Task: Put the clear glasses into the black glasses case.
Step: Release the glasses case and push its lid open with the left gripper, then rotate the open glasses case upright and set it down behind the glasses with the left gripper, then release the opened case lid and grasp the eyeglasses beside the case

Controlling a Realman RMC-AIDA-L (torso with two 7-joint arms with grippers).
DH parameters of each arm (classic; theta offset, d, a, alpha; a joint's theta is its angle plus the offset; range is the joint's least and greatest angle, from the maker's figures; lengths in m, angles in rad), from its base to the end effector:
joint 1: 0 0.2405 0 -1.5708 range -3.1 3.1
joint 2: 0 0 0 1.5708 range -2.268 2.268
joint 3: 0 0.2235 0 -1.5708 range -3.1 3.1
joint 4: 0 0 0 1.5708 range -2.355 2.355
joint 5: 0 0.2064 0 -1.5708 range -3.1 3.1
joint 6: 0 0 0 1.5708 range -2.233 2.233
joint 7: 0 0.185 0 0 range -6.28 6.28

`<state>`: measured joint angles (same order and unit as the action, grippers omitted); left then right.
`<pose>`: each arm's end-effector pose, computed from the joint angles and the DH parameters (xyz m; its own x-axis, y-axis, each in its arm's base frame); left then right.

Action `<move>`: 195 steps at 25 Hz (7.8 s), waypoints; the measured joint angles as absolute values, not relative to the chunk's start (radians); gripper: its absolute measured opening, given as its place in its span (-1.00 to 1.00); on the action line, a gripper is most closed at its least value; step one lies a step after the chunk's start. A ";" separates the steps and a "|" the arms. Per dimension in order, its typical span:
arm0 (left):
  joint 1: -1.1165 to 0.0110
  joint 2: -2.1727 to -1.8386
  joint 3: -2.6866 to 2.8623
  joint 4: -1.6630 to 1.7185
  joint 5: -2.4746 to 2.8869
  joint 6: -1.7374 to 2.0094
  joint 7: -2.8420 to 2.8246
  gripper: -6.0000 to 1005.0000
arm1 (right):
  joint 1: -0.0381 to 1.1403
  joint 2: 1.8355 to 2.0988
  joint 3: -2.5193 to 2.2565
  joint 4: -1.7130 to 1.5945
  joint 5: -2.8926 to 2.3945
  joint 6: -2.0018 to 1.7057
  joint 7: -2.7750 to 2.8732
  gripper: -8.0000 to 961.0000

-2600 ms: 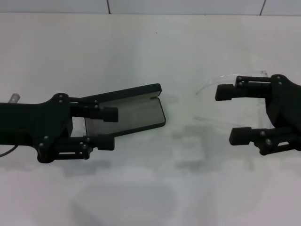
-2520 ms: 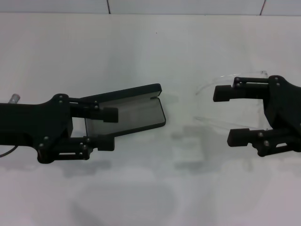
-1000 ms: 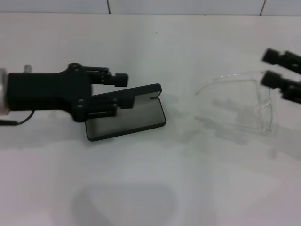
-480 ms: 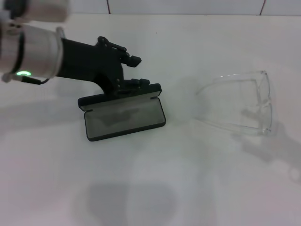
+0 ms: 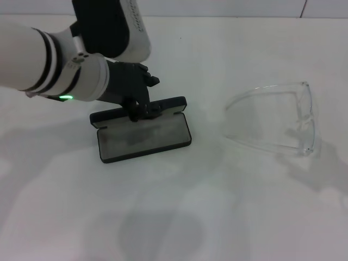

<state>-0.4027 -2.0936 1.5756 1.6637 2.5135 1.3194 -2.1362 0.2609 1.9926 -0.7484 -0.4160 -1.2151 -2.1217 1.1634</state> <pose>-0.1220 0.3392 -0.0238 0.9760 0.0818 -0.2017 -0.0169 -0.8954 -0.4449 0.2089 0.2344 0.0885 0.2506 0.0450 -0.9670 -0.3881 -0.9104 -0.1430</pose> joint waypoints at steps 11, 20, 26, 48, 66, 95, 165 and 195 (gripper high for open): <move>-0.420 -2.092 1.611 1.639 2.596 1.317 -2.245 0.05 | 0.265 1.988 -0.703 -0.394 -1.217 -2.105 1.141 0.32; -0.447 -2.092 1.619 1.632 2.586 1.374 -2.250 0.08 | 0.269 1.986 -0.701 -0.392 -1.220 -2.094 1.136 0.31; -0.466 -2.092 1.613 1.590 2.598 1.356 -2.247 0.12 | 0.264 1.986 -0.701 -0.390 -1.220 -2.093 1.135 0.30; -0.511 -2.094 1.710 1.500 2.751 1.311 -2.359 -0.06 | 0.247 1.985 -0.701 -0.365 -1.217 -2.106 1.124 0.27; -0.479 -2.092 1.776 1.612 2.746 1.304 -2.371 -0.56 | 0.217 1.982 -0.605 -0.311 -1.213 -2.140 1.092 0.25; -0.626 -2.097 1.988 1.440 2.770 1.081 -2.330 -0.57 | 0.087 1.977 -0.468 -0.319 -1.198 -2.155 1.101 0.22; -0.306 -2.085 1.332 1.426 1.599 1.189 -1.618 -0.11 | 0.721 1.974 -1.049 -1.405 -2.756 -1.802 2.701 -0.09; -0.309 -2.087 1.294 1.321 1.537 1.288 -1.517 -0.11 | 0.841 2.003 -1.022 -0.959 -2.730 -1.493 2.686 -0.13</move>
<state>-0.3095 -2.0871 1.2935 1.3213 1.5370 1.2878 -1.5168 0.8415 2.0031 -1.0222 -0.9588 -2.7305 -1.4931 2.6861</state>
